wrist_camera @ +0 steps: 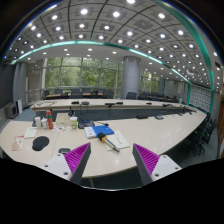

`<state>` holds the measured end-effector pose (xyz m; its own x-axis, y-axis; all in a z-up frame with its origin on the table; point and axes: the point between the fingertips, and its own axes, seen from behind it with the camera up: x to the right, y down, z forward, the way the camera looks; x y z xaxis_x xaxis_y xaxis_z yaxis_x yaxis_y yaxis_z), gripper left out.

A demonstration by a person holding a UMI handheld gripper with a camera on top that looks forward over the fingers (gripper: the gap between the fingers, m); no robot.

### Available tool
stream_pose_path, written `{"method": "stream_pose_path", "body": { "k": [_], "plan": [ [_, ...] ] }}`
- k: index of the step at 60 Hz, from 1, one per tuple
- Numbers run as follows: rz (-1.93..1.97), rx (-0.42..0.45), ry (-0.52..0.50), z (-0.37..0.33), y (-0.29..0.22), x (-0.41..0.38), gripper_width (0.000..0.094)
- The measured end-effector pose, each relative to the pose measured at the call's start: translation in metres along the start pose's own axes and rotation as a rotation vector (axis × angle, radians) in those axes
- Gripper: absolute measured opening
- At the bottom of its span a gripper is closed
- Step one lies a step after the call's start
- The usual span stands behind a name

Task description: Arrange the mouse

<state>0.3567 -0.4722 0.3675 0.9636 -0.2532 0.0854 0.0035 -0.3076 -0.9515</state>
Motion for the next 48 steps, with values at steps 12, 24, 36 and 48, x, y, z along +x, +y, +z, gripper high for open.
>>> {"method": "stream_pose_path", "body": {
  "k": [12, 24, 36, 48],
  "plan": [
    [0.011, -0.060, -0.002, 0.011, 0.043, 0.002, 0.0858],
    [0.034, -0.142, -0.015, 0.025, 0.090, -0.012, 0.0856],
    [0.037, -0.215, -0.040, 0.055, 0.147, -0.043, 0.0855],
    [0.023, -0.227, -0.126, 0.102, 0.185, -0.125, 0.0856]
  ]
}}
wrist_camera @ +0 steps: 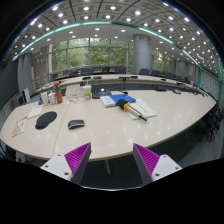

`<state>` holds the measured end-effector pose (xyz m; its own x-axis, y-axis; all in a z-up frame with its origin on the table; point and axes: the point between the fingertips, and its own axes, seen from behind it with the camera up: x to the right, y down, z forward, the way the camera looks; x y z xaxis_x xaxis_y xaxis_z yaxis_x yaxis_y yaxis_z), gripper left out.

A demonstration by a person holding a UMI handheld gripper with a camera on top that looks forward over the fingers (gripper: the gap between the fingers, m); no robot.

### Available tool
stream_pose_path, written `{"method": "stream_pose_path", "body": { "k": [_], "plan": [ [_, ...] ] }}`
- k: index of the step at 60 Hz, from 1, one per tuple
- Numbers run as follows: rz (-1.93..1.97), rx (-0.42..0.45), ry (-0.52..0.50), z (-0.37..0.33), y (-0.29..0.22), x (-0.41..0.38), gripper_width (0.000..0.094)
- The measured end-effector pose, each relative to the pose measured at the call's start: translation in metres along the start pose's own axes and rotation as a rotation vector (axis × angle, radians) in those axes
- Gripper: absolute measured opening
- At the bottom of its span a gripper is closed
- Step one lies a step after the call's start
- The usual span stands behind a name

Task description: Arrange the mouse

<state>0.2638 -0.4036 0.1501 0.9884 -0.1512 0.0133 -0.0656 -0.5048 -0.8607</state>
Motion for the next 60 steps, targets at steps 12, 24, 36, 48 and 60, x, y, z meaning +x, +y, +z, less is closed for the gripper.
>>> {"method": "stream_pose_path", "body": {
  "k": [12, 24, 36, 48, 60],
  "plan": [
    [-0.005, 0.010, -0.119, 0.092, 0.006, -0.115, 0.0855],
    [-0.029, 0.014, -0.181, 0.184, 0.001, -0.208, 0.0855],
    [-0.033, -0.035, -0.151, 0.258, 0.002, -0.247, 0.0854],
    [-0.052, -0.076, -0.094, 0.298, -0.005, -0.251, 0.0865],
    [-0.062, -0.093, -0.072, 0.326, -0.018, -0.250, 0.0862]
  ]
}}
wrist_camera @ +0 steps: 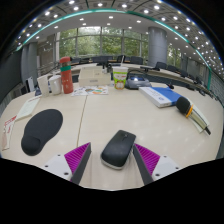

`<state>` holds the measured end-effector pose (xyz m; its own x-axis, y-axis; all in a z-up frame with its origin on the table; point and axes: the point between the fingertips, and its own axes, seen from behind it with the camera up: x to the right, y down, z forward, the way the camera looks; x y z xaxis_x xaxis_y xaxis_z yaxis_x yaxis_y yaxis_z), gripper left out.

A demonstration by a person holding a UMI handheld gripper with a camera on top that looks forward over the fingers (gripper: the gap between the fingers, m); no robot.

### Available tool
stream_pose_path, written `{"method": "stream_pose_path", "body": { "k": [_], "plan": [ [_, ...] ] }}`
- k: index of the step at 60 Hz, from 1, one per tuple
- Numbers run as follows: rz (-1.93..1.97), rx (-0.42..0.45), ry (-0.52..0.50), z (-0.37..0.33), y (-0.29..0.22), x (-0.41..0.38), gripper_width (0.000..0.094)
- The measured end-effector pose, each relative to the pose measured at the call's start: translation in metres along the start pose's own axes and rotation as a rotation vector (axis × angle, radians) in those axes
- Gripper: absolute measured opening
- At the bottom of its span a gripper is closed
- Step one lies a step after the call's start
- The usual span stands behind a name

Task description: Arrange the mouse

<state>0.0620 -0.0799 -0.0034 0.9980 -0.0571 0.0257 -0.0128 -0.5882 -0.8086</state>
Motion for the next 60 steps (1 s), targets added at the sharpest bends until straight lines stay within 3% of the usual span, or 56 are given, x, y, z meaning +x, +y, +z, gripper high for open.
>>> {"method": "stream_pose_path", "body": {
  "k": [7, 17, 32, 39, 52, 60],
  "plan": [
    [-0.001, -0.012, 0.001, 0.013, -0.007, 0.000, 0.0820],
    [0.001, -0.038, 0.050, 0.028, -0.010, 0.012, 0.0481],
    [0.014, -0.108, 0.022, 0.029, -0.012, 0.007, 0.0330],
    [-0.019, -0.064, 0.025, 0.015, -0.044, -0.010, 0.0326],
    [0.005, 0.028, -0.121, -0.018, -0.121, -0.117, 0.0326],
    [0.002, 0.014, -0.212, -0.007, -0.127, -0.199, 0.0325]
  ]
}}
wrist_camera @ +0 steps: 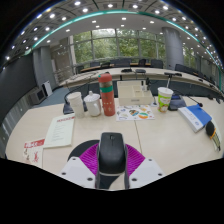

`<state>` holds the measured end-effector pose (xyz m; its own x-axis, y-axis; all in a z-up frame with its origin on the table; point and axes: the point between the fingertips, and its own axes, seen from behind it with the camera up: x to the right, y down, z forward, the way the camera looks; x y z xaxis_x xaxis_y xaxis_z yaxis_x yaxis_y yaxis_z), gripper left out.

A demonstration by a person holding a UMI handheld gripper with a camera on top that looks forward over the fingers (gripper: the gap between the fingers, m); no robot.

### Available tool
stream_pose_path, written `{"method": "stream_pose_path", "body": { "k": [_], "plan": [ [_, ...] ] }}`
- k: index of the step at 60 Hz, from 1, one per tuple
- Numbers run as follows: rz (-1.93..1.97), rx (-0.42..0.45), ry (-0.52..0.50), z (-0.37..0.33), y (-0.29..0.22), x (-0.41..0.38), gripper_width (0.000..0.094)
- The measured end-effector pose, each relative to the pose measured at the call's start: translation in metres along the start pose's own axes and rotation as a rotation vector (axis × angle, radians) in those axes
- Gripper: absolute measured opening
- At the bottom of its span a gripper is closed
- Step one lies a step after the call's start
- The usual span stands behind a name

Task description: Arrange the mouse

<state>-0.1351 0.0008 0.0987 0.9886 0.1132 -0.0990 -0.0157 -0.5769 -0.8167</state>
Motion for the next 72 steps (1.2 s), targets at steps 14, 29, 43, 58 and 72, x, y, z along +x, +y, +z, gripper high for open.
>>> {"method": "stream_pose_path", "body": {
  "k": [14, 29, 43, 58, 72],
  "plan": [
    [-0.011, -0.109, -0.028, 0.067, 0.053, -0.068, 0.0326],
    [-0.105, -0.136, -0.014, 0.089, 0.081, -0.075, 0.0548],
    [-0.080, -0.145, -0.035, 0.039, 0.071, -0.076, 0.0849],
    [-0.075, -0.111, -0.009, -0.069, 0.052, -0.068, 0.0851],
    [-0.090, -0.054, 0.007, -0.167, 0.050, -0.068, 0.0854]
  ]
}}
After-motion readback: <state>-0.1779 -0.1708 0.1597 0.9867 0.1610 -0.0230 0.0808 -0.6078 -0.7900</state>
